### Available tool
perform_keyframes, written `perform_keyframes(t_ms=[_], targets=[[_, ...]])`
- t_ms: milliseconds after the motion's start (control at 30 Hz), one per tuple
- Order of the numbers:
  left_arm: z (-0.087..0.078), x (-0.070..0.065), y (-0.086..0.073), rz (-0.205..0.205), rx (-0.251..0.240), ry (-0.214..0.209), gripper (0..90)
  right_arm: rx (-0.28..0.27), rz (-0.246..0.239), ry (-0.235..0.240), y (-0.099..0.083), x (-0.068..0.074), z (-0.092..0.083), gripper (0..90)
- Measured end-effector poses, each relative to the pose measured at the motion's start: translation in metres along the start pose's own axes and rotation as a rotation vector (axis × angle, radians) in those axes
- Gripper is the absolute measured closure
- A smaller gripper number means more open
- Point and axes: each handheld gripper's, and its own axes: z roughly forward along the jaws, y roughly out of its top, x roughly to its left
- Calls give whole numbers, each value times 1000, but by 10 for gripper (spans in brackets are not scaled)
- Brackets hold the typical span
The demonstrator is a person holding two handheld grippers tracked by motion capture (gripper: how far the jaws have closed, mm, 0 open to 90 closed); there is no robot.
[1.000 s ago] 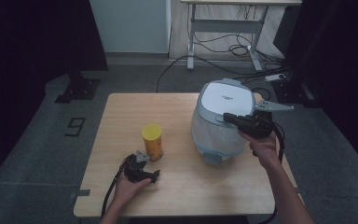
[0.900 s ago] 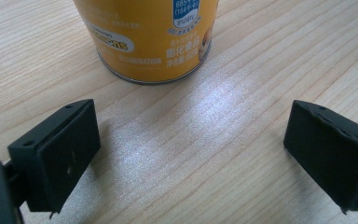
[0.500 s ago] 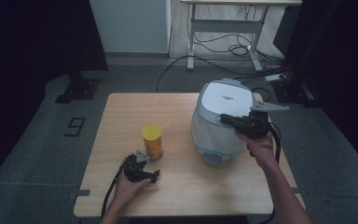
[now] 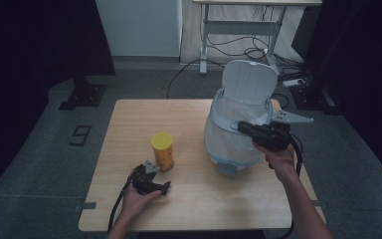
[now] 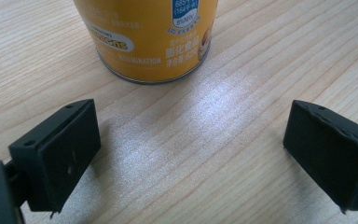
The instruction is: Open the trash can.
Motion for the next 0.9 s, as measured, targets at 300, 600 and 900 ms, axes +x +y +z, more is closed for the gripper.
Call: perform_keyframes(t_ms=[300,600,900], targets=[[0,0,0,-1,-1,1,37,-47,-54,-52,-31,12,-39,521],[0,-1,0,3,-5,-2,48,-55,-25,-91,-74,5,-56,360],[-1,-1,-1,5,-6,-3,54,0,9,-209,-125,-9,-59,307]])
